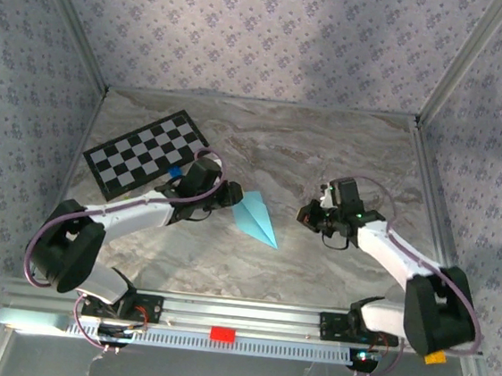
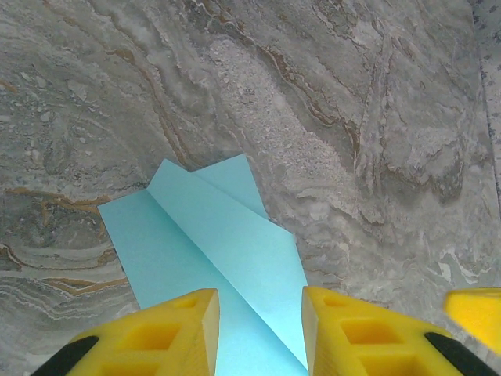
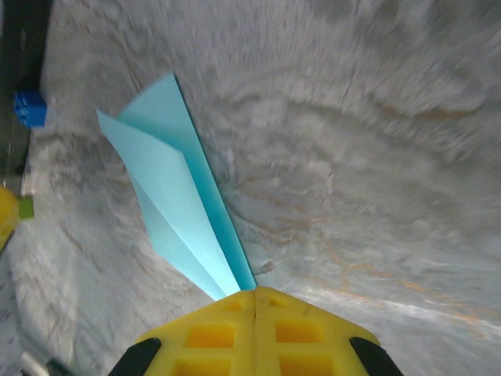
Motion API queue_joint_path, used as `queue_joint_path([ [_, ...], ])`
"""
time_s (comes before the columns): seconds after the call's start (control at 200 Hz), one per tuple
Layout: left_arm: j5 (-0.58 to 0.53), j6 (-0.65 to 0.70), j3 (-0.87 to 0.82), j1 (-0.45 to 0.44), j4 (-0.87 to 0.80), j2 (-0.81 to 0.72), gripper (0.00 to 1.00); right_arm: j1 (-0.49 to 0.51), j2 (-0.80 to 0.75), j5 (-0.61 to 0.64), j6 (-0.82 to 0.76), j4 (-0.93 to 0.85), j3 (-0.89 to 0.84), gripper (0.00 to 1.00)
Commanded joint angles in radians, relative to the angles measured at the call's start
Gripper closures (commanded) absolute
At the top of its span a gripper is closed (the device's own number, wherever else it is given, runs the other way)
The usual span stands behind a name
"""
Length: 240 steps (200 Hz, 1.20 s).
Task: Fold a paper plane with a square sheet of paper (pick it up from the middle)
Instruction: Fourth fold the wing at the center of the table.
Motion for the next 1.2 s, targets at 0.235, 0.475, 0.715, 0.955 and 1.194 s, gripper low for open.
queue_joint_path([
  [0.235,0.041,-0.027,0.096,-0.025,0.007,0.108,0.7,0.072,0.089,-0.104,0.038,0.046,-0.024,0.91],
  [0.475,0.069,-0.026,0.14,-0.041,0.017,0.179,0.71,0.11,0.077,-0.088,0.1,0.08,-0.07,0.84],
  [0.715,0.099,-0.007,0.187,-0.041,0.005,0.26,0.74,0.132,0.061,-0.073,0.161,0.123,-0.118,0.84],
  [0.955,0.177,-0.004,0.243,-0.035,-0.02,0.35,0.75,0.144,0.067,-0.093,0.179,0.152,-0.136,0.82],
  [1.194,0.162,0.04,0.3,-0.03,-0.139,0.374,0.78,0.15,0.04,-0.075,0.183,0.112,-0.13,0.77],
])
